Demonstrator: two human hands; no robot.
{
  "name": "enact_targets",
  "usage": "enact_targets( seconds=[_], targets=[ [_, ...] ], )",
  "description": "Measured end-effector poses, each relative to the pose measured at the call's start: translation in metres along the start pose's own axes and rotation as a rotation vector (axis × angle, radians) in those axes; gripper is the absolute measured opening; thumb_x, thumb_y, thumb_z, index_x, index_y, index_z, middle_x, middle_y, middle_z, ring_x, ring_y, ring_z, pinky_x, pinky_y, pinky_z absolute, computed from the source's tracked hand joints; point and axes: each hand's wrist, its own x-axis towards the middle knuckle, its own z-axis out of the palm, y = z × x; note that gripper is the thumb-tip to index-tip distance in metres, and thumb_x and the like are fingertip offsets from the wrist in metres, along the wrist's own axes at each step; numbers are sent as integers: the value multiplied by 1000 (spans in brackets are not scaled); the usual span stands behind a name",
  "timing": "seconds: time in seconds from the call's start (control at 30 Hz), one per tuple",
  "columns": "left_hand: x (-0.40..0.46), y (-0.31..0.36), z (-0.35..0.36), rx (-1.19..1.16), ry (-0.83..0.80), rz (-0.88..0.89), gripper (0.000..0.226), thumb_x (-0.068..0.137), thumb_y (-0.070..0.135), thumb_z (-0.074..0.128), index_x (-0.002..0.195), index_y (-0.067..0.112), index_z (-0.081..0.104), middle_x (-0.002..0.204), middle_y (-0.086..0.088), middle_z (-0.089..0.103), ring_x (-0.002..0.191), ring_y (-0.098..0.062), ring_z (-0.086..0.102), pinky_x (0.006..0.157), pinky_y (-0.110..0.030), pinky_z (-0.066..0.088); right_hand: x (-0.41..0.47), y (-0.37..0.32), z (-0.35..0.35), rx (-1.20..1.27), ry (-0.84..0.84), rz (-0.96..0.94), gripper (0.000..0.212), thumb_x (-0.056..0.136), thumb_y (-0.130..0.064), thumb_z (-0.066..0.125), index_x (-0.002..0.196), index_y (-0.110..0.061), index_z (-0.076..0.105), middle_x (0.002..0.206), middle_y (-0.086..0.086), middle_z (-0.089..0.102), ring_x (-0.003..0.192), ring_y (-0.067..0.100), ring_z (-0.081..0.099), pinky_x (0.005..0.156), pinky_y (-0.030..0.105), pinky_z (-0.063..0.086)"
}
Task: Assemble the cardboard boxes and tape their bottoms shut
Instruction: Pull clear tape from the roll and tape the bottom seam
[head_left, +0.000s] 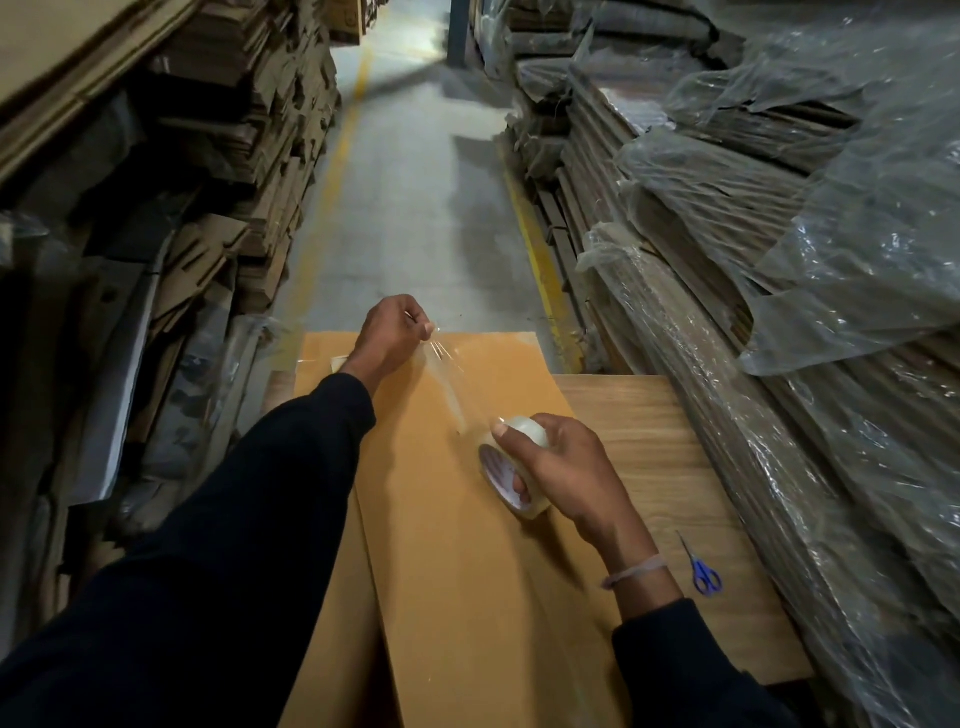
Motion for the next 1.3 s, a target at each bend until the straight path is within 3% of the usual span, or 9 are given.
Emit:
enact_targets(
  seconds=[0.17,0.3,0.43,0.5,0.63,0.77,0.97,1.13,1.3],
  targets=[
    [6,-3,4,54,-2,-47,14,98,19,75,98,7,70,100,-3,67,91,-20,61,72,-31,46,0,-12,-1,-76,-48,33,52,96,-51,71,89,0,70,65,14,73,50,15,64,57,25,54],
    [19,4,-1,150,-146,-152,22,94,22,81,85,6,67,78,-6,58,68,-22,54,65,-31,46,-3,-12,-2,-51,-44,37,50,96,-48,73,91,2,70,66,15,73,51,15,63,57,24,53],
    [28,15,-8,288,-261,-298,31,93,30,81,108,4,72,97,-9,67,93,-26,66,77,-36,52,-8,-10,1,-15,-15,33,42,93,-46,78,90,-4,74,68,10,74,55,11,63,51,20,50],
    [29,14,-8,289,-269,-329,20,96,21,76,109,8,68,93,-6,61,88,-20,60,75,-33,47,-10,-9,2,20,-16,34,39,92,-44,80,87,-6,73,62,4,70,54,11,62,51,21,49],
    [24,-1,2,-14,-153,-174,18,94,4,70,103,18,64,109,-7,68,94,-21,65,71,-33,52,-10,-5,2,54,3,35,48,87,-54,81,85,-6,72,68,12,72,58,16,64,54,30,53],
    [9,-11,0,-47,-213,69,18,103,3,57,102,14,71,95,1,77,96,-12,73,98,-40,55,-10,-1,4,86,-18,41,57,82,-61,81,84,-6,70,70,18,73,58,23,64,59,39,56],
    [-11,-19,1,245,-143,339,30,114,38,39,119,25,65,109,3,75,100,-22,66,86,-38,53,-25,6,2,196,-22,-8,48,93,-56,76,91,-9,71,75,20,71,66,20,64,67,39,55],
    [-13,-21,7,375,-185,462,38,113,47,38,124,24,66,111,-3,74,99,-26,66,83,-39,51,-38,22,-2,336,-18,-27,26,108,-28,60,94,-8,67,79,15,66,73,25,60,71,40,48],
    [-14,-21,3,346,-165,478,31,110,40,51,124,22,72,116,0,75,102,-22,67,79,-31,46,-33,11,-4,101,2,10,41,105,-45,59,82,-14,68,69,12,72,64,28,69,72,44,58]
  ],
)
